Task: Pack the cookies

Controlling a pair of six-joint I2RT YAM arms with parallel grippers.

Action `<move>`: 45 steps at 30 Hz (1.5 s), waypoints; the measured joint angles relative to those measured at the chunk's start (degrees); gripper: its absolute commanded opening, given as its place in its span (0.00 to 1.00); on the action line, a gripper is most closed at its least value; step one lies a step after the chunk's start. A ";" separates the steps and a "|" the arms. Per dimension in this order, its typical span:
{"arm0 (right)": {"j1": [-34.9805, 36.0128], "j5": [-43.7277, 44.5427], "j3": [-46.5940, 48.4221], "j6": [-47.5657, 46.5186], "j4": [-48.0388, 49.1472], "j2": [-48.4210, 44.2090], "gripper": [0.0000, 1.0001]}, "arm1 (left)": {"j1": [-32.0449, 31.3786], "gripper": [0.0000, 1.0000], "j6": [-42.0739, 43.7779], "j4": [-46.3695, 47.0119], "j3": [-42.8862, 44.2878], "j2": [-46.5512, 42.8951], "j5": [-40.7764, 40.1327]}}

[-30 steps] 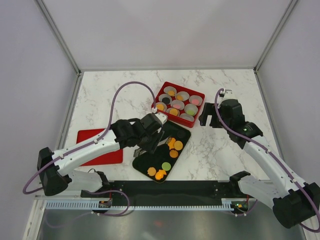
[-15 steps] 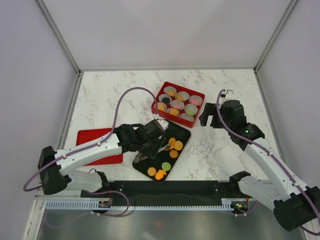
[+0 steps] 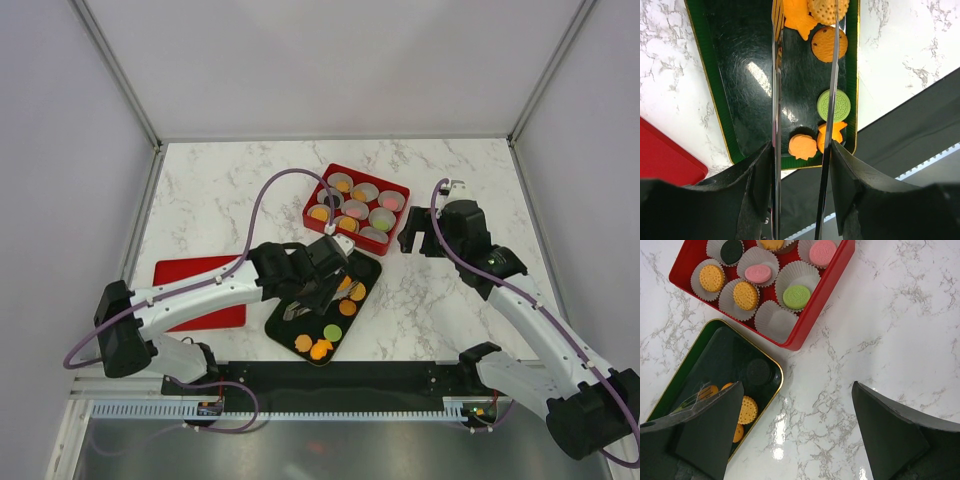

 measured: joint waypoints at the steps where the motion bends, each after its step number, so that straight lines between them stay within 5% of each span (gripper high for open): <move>1: -0.02 0.00 -0.09 0.00 0.00 0.00 0.98 | 0.00 0.54 0.00 0.11 0.07 0.48 -0.17; 22: -0.22 -0.02 -0.48 0.02 0.20 0.00 0.98 | 1.09 0.54 0.04 0.07 0.07 1.79 -4.28; 45: -0.31 0.02 -0.48 0.00 0.17 -0.33 0.98 | 2.32 0.53 2.08 2.69 -1.05 4.28 1.62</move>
